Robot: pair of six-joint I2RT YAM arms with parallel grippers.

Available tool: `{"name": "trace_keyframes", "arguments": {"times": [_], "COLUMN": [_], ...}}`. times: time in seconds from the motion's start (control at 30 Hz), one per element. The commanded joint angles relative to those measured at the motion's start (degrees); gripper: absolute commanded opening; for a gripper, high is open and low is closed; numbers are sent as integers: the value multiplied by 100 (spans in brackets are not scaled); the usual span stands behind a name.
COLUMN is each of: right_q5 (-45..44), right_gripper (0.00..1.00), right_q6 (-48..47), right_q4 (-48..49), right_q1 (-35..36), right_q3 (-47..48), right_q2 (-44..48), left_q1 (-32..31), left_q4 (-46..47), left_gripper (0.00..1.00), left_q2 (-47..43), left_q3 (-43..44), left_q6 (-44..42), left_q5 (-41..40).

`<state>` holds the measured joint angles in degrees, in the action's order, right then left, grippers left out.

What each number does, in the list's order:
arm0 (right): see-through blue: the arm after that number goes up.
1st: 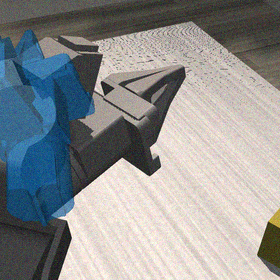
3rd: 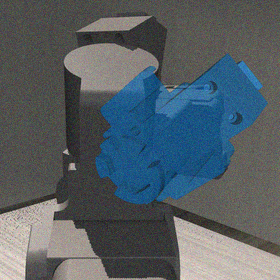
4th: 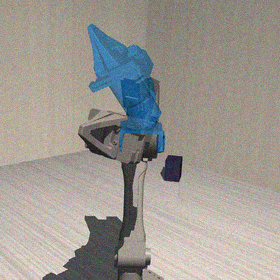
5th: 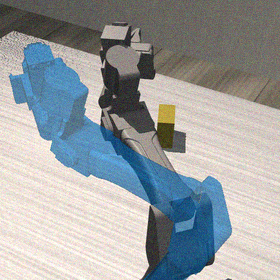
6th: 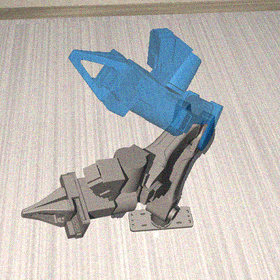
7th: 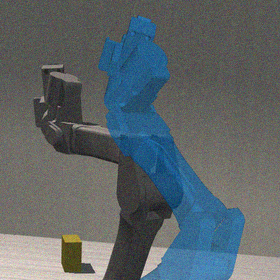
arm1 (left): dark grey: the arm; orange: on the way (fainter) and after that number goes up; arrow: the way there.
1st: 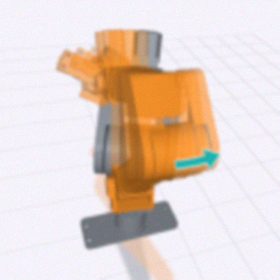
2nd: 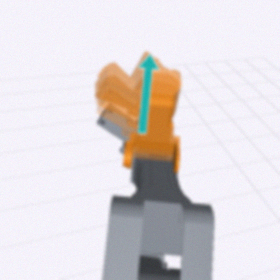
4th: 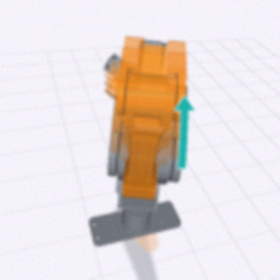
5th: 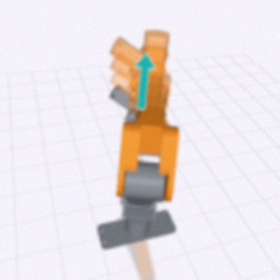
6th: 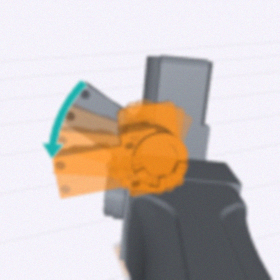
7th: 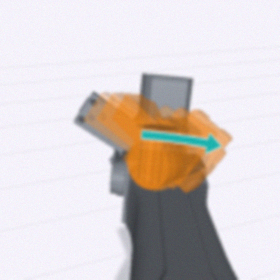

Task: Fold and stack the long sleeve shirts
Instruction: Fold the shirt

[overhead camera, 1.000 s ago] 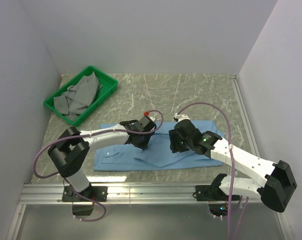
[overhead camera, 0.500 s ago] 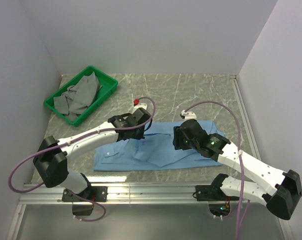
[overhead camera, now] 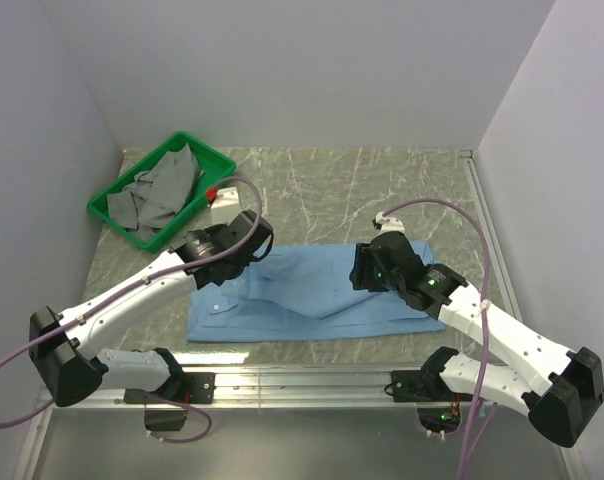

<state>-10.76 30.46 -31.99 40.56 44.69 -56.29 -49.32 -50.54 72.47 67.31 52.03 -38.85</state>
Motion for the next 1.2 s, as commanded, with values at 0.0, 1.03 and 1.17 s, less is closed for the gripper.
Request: {"name": "trace_keyframes", "arguments": {"times": [0.0,1.03,1.17], "right_q5": [83,514,1056], "right_gripper": [58,58,58], "right_q6": [57,39,74], "right_q4": [263,676,825], "right_q1": [-135,-557,-812], "right_q3": [-21,-320,-320], "right_q2": [-5,-180,-215], "left_q1": [370,1258,1355], "left_q4": [-26,369,493], "left_gripper": [0,68,78], "left_q2": [-119,884,445], "left_q3": [-139,-587,-447], "left_q6": [106,-52,-271], "left_q5": [-325,-1046,-862]}}
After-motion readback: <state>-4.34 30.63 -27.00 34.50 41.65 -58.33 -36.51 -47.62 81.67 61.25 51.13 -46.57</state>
